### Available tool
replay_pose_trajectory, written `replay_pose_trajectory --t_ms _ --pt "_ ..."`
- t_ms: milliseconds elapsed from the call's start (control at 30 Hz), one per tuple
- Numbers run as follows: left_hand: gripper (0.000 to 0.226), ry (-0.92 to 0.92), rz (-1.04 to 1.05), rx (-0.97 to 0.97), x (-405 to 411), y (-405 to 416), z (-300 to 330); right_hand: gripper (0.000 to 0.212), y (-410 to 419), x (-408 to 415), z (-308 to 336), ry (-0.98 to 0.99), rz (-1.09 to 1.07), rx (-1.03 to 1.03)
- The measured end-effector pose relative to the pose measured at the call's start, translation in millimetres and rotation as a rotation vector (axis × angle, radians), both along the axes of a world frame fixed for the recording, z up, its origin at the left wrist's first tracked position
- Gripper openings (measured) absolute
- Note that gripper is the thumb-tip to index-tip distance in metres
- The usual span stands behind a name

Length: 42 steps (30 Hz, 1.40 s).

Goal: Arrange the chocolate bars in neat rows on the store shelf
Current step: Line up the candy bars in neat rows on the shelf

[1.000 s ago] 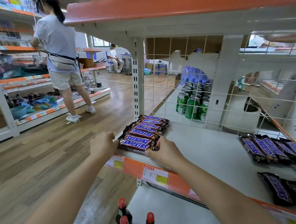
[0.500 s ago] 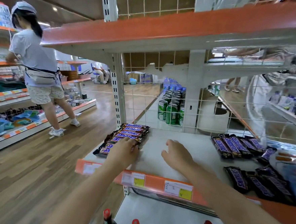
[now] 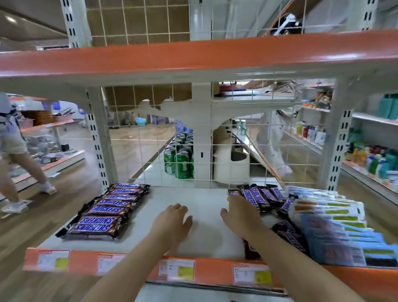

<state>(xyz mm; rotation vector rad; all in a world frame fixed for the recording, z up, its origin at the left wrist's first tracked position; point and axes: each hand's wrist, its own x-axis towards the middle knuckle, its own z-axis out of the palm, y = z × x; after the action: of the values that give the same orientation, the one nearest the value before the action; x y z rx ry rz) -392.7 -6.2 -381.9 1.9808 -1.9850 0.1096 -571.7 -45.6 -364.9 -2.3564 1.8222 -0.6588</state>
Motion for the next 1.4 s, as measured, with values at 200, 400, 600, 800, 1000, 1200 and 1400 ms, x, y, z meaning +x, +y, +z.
replay_pose_trajectory --t_ms 200,400,600,800,1000,1200,1400 --pt "0.040 0.006 -0.015 0.024 -23 -12 -2 0.028 -18 -30 -3 0.042 -0.103 0.007" --pt "0.040 0.007 -0.025 0.029 -22 -16 -2 0.027 -34 -30 -5 0.067 -0.141 0.071" --pt "0.039 0.010 -0.025 0.012 -12 -19 0 0.025 -45 -21 -9 0.098 -0.187 0.113" --pt "0.039 0.038 -0.012 -0.003 -1 -20 -2 0.036 -51 -15 -10 0.138 -0.225 0.110" --pt "0.039 0.074 0.009 0.010 4 -18 -1 0.037 -57 -12 -14 0.153 -0.228 0.136" --pt "0.039 0.077 0.030 0.022 14 -11 1 0.030 -58 -3 -10 0.213 -0.299 0.147" --pt "0.039 0.067 0.048 0.008 28 -2 10 0.034 -50 2 -7 0.248 -0.261 0.000"
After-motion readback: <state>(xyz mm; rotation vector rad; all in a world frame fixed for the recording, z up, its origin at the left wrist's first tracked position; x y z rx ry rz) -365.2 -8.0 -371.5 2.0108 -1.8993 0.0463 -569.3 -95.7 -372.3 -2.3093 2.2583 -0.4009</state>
